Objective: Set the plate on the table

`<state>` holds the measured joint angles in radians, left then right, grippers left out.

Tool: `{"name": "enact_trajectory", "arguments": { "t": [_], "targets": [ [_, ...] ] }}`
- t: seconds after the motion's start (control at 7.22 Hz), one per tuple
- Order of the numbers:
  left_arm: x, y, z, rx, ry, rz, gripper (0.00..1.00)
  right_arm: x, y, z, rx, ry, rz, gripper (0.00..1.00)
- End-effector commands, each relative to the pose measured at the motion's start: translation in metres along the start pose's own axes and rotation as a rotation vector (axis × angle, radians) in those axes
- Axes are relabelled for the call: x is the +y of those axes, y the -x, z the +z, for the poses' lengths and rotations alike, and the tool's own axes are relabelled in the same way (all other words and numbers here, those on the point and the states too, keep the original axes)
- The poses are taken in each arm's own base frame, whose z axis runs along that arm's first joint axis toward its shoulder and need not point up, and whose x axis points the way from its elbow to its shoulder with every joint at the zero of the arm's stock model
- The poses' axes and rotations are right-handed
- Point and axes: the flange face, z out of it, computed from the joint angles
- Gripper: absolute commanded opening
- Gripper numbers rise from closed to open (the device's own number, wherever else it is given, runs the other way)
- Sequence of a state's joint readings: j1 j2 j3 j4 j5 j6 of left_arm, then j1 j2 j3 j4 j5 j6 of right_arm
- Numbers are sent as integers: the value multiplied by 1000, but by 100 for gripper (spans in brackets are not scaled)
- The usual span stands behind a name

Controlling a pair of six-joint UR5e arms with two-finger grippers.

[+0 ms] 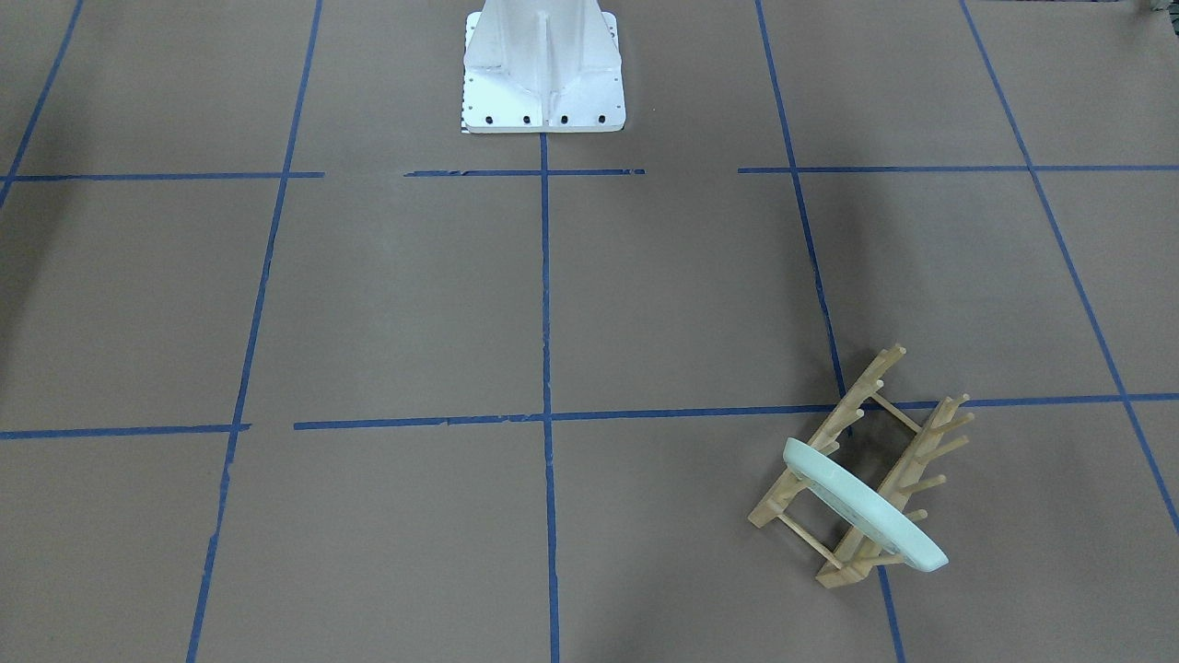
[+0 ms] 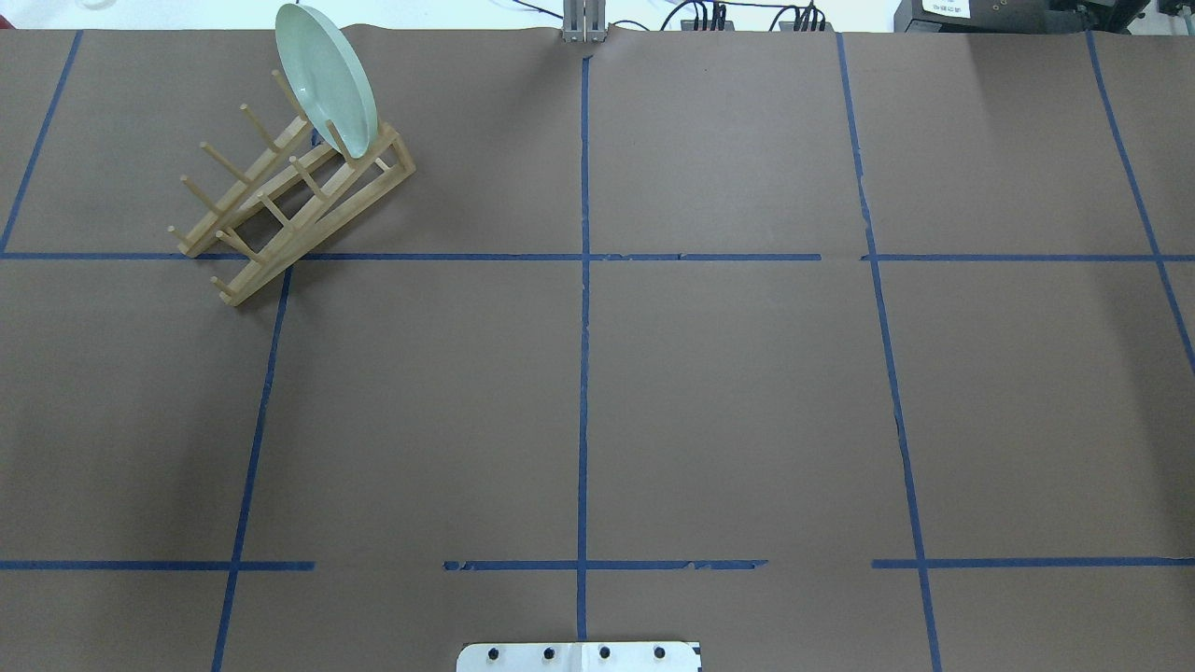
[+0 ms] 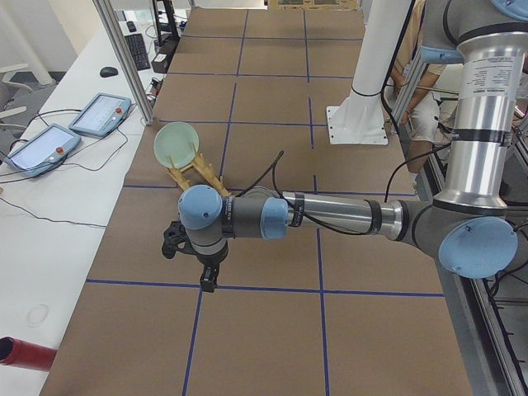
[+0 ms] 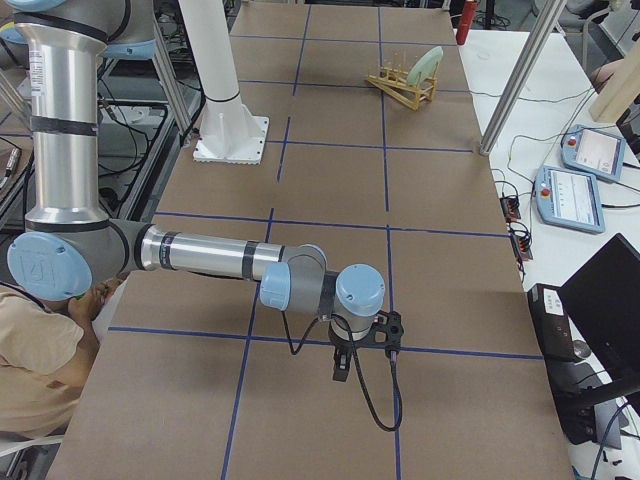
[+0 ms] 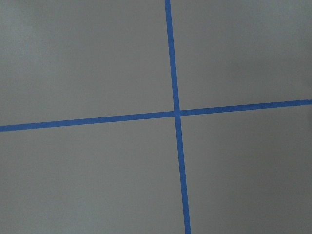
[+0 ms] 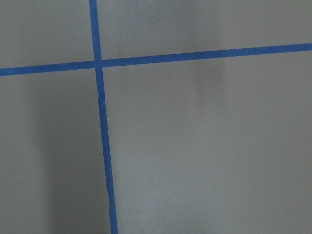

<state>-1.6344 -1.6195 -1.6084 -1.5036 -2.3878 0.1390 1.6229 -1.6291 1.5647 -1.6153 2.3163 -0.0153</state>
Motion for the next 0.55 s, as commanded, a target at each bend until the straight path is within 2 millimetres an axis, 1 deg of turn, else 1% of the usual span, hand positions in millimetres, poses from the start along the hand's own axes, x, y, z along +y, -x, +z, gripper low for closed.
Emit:
{"name": "enact_trajectory", "arguments": {
  "t": [0.0,0.14,0.28,0.42],
  "targets": [
    [-2,-7,6,19,6,5,100,0,0,0,0,0,0,100],
    [6,-2,13,23,16,-3,100,0,0,0,0,0,0,100],
    [1,-15,20,43,5,51,100,0,0,0,0,0,0,100],
    [-9,-60,9,198,-33,-20,100,0,0,0,0,0,0,100]
  ]
}}
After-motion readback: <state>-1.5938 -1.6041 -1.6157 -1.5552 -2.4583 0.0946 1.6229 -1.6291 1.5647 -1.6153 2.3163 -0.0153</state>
